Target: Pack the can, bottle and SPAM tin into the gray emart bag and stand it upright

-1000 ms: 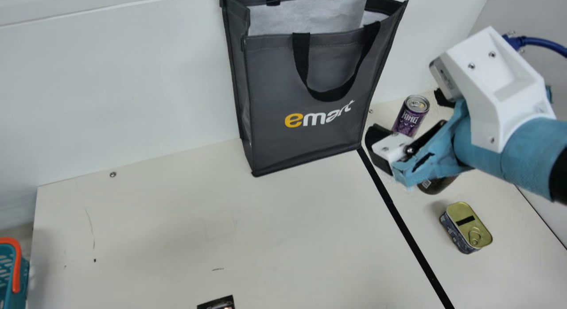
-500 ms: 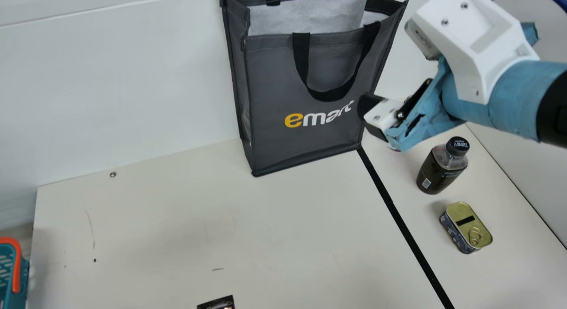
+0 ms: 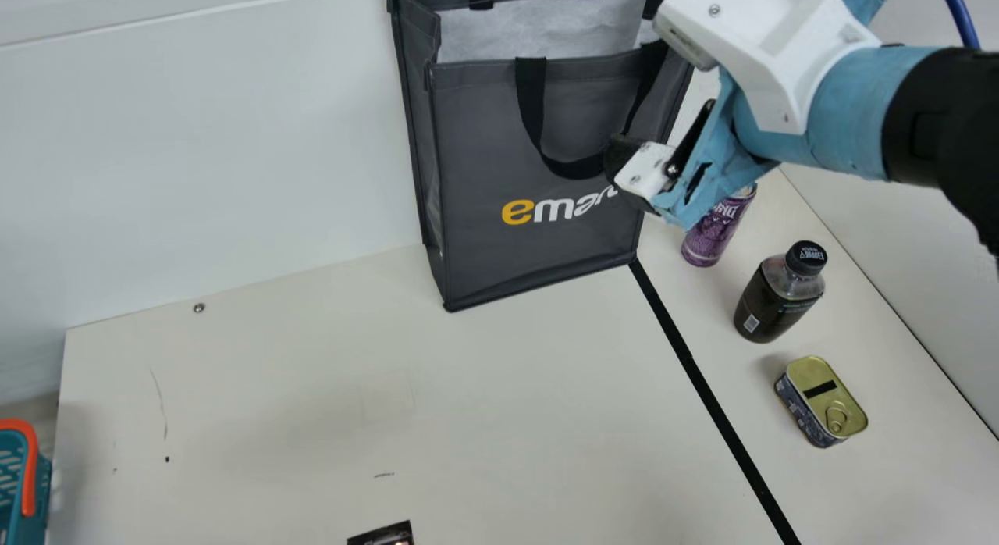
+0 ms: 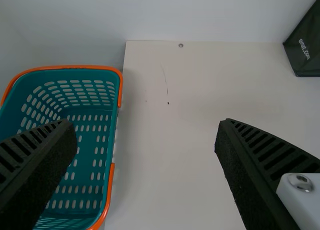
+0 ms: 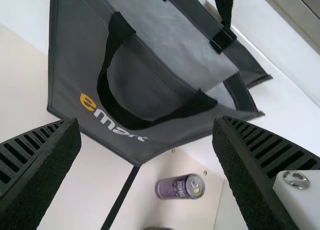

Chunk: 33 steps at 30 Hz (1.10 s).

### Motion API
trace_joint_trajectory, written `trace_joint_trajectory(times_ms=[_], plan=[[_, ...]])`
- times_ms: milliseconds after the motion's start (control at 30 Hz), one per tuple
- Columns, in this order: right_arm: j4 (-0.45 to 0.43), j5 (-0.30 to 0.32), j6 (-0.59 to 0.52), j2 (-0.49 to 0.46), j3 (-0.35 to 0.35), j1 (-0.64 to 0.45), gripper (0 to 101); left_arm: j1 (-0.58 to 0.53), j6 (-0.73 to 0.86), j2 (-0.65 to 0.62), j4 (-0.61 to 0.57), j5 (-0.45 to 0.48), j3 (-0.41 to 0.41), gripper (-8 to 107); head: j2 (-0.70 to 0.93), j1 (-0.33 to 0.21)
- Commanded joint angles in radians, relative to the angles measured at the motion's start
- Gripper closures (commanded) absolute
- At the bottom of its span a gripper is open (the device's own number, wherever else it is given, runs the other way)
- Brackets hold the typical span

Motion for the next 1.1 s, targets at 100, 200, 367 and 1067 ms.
trace_joint_trajectory(times_ms=[100, 200, 367, 1067], plan=[[0.018, -0.001, -0.051, 0.047, -0.049, -0.007, 6, 0.000, 0.000, 0.000, 0.000, 0.000, 0.000, 9, -0.002, -0.023], [0.031, -0.001, -0.079, 0.077, -0.082, -0.009, 6, 0.000, 0.000, 0.000, 0.000, 0.000, 0.000, 9, -0.002, -0.023], [0.050, -0.001, -0.127, 0.129, -0.136, -0.012, 6, 0.000, 0.000, 0.000, 0.000, 0.000, 0.000, 9, -0.002, -0.023], [0.169, -0.001, -0.334, 0.296, -0.236, -0.027, 6, 0.000, 0.000, 0.000, 0.000, 0.000, 0.000, 9, -0.002, -0.023]])
